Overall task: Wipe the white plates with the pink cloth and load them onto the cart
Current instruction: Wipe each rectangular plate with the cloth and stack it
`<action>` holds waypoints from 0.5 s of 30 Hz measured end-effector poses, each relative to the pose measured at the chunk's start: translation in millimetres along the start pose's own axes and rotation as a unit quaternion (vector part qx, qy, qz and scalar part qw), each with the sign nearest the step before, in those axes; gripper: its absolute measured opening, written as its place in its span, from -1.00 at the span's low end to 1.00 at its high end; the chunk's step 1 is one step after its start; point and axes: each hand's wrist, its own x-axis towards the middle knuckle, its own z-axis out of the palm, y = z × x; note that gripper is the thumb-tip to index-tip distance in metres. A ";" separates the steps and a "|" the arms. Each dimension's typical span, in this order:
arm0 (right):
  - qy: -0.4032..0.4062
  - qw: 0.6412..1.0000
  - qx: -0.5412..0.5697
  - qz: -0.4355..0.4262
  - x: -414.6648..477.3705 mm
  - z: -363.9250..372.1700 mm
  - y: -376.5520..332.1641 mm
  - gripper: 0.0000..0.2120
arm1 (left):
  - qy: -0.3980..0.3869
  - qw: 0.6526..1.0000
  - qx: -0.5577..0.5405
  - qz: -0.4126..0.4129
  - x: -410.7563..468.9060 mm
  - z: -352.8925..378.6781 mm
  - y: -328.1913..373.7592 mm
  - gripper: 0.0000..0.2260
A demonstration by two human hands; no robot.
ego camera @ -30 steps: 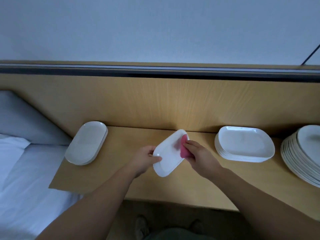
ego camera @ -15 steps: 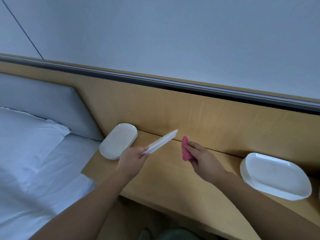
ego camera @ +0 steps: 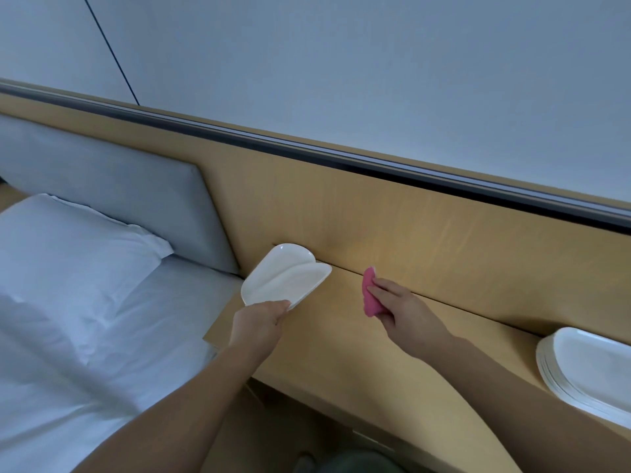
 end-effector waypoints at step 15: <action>-0.028 0.999 -0.017 0.038 34.7 29.7 -28.5 -0.52 | -0.162 0.982 0.091 0.032 45.5 26.7 -40.2 -0.68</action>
